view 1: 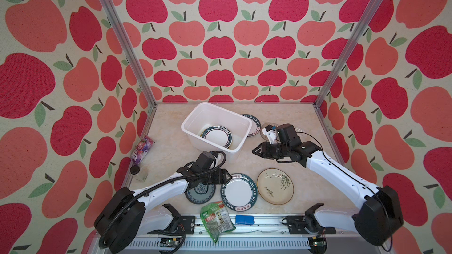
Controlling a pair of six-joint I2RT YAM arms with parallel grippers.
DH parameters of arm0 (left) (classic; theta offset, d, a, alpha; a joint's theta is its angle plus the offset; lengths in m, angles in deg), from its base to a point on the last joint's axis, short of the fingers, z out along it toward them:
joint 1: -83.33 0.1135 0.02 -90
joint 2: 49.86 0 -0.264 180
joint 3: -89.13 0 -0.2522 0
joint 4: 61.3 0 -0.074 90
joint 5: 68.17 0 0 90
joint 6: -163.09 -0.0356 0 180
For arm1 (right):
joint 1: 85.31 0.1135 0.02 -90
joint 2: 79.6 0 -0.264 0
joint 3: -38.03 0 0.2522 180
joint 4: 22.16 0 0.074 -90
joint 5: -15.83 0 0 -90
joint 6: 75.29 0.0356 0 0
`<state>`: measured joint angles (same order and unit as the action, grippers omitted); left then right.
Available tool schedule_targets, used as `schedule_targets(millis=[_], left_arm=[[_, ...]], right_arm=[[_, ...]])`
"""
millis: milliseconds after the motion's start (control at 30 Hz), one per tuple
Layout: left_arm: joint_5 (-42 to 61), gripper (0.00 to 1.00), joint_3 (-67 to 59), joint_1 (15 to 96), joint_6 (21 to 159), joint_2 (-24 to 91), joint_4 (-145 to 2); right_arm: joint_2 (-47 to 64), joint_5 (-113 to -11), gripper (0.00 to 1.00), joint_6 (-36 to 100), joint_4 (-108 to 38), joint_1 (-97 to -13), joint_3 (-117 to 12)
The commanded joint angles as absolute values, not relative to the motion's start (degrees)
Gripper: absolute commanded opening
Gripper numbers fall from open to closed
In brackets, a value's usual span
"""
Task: Place the plates into the plastic bin on the countertop
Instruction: Pick up the plate from the bottom-center of the table.
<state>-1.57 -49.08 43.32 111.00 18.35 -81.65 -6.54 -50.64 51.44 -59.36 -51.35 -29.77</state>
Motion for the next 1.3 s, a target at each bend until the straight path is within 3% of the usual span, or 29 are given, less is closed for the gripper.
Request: schedule_targets(millis=[0, 333, 600, 800, 1267], left_arm=[[-0.6, 0.76, -50.9, 42.8, 111.4, 17.7, -80.1], [-0.6, 0.7, -50.6, 42.3, 111.6, 24.2, -75.6], [-3.9, 0.49, -49.6, 43.2, 112.2, 32.2, -72.4], [-8.5, 0.45, -50.6, 43.7, 112.5, 37.0, -66.7], [-9.5, 0.23, -51.9, 45.0, 112.3, 37.8, -66.2]], right_arm=[[-6.3, -49.1, 0.32, 53.1, -56.7, -51.7, -28.7], [-6.9, -50.1, 0.31, 53.6, -55.0, -51.7, -26.5], [-6.1, -48.0, 0.29, 55.0, -51.5, -52.1, -24.7], [-5.1, -45.6, 0.28, 56.8, -48.2, -52.9, -23.1], [-5.4, -46.6, 0.25, 56.3, -48.2, -54.2, -21.9]])
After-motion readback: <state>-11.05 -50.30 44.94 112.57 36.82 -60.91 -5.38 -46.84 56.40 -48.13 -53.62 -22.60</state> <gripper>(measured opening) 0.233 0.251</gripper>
